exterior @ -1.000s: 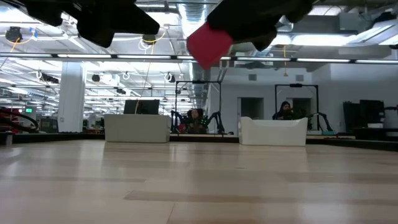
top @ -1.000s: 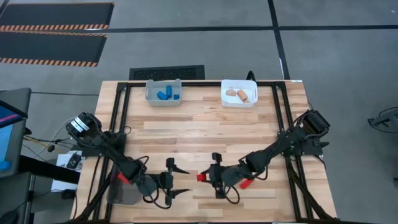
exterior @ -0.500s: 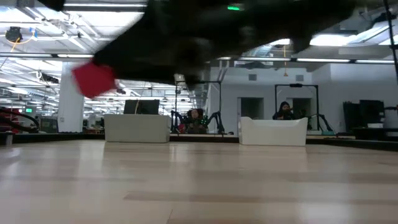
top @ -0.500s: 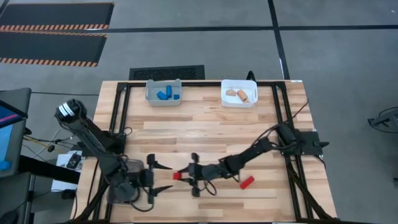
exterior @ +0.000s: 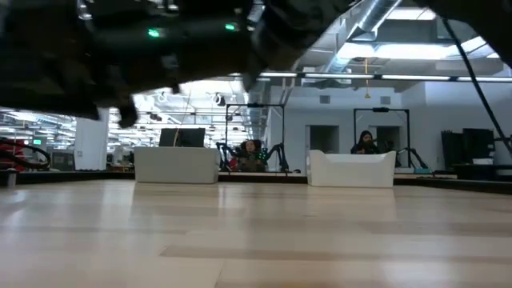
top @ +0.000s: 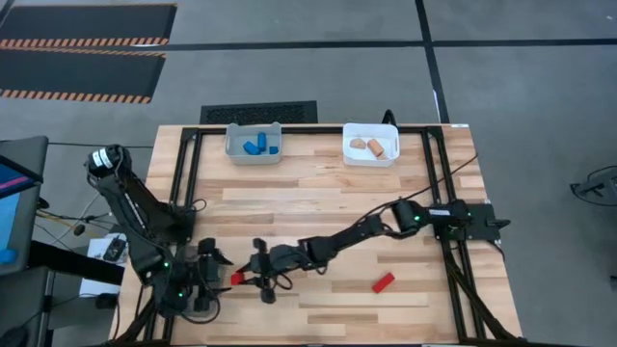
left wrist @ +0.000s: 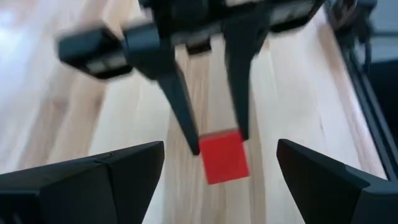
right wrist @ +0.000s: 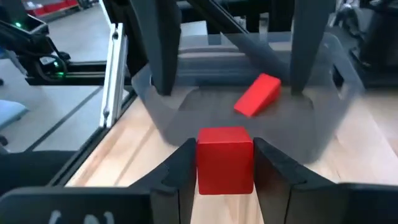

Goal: Sort & place blocks by color
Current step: Put the red square block into the black bin

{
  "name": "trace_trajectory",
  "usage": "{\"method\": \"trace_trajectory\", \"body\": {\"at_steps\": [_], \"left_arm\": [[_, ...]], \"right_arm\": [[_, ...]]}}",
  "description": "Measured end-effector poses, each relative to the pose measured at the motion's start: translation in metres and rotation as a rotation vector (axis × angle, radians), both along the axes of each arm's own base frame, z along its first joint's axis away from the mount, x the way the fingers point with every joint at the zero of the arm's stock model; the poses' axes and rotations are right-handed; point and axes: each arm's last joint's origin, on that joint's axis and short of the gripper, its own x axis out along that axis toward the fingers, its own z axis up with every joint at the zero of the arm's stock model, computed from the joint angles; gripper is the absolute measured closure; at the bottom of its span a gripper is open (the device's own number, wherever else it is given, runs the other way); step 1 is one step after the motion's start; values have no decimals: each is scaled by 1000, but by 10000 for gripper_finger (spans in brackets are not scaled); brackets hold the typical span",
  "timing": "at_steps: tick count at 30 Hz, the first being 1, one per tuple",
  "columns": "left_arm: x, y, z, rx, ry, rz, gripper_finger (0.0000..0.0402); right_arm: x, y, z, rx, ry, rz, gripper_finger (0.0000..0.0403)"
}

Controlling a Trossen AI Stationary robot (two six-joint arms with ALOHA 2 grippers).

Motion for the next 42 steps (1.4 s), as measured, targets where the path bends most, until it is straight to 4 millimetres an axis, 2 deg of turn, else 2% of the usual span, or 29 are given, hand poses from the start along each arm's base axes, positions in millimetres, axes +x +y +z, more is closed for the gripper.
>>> {"method": "trace_trajectory", "body": {"at_steps": [4,9,16,23,32,37,42], "left_arm": [[-8,3,-1,-16,102,24,97],[-17,2,9,-32,275,-1,97],[-27,1,43,-36,433,6,97],[-38,10,72,15,541,78,97],[-38,16,85,71,552,77,97],[-34,19,95,133,499,45,97],[-28,21,104,169,440,13,97]], "right_arm": [[20,-1,5,6,-30,30,255],[34,-5,5,-14,-70,39,258],[41,-23,10,-65,-114,-6,257],[46,-33,23,-122,-175,-50,258],[47,-35,26,-148,-198,-76,252],[47,-35,31,-169,-246,-138,254],[46,-30,28,-186,-220,-155,245]]}}
